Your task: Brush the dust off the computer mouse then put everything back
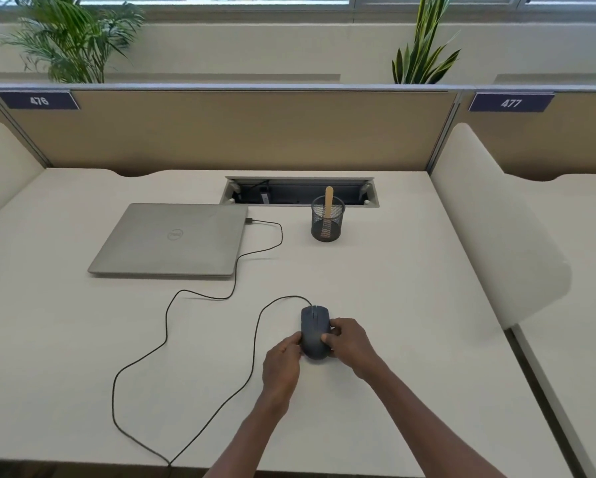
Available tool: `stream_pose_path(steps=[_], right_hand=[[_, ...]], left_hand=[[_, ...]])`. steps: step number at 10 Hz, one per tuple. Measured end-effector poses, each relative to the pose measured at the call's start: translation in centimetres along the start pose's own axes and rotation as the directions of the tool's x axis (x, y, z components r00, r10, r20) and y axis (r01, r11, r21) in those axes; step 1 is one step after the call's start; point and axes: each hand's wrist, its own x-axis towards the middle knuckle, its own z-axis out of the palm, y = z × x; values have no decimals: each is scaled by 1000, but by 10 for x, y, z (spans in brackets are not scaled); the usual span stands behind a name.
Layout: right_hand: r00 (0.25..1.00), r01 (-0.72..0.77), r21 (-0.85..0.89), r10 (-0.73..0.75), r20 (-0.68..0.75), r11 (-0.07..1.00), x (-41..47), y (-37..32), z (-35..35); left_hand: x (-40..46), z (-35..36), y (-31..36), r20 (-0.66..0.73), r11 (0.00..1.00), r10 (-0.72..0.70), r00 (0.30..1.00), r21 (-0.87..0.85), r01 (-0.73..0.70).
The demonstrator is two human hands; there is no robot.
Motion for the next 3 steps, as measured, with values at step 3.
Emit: stream_pose_path(steps=[3], right_hand=[[1000,-23,-42,23,-6,999,-4,5,0]], left_hand=[[7,-8,1,-3,999,30,1000,-33,-30]])
